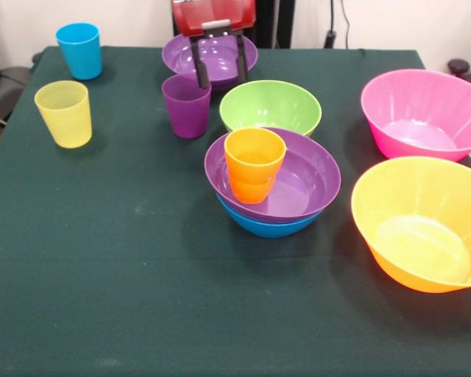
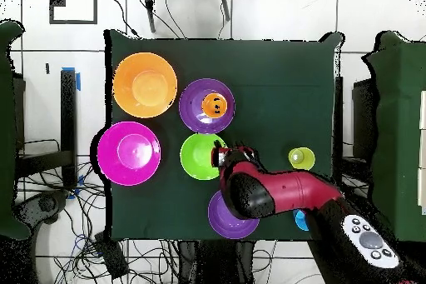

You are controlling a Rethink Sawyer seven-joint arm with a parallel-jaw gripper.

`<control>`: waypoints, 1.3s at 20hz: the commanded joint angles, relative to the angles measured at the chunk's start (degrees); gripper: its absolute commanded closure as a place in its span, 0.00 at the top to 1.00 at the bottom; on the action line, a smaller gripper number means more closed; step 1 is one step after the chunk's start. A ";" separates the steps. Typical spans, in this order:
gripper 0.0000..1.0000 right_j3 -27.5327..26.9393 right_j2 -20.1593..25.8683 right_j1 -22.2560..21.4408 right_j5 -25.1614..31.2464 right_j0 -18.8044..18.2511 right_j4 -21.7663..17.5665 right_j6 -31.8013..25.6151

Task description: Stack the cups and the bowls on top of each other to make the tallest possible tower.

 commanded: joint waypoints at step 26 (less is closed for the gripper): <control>1.00 1.90 0.48 1.73 3.11 1.58 1.77 2.88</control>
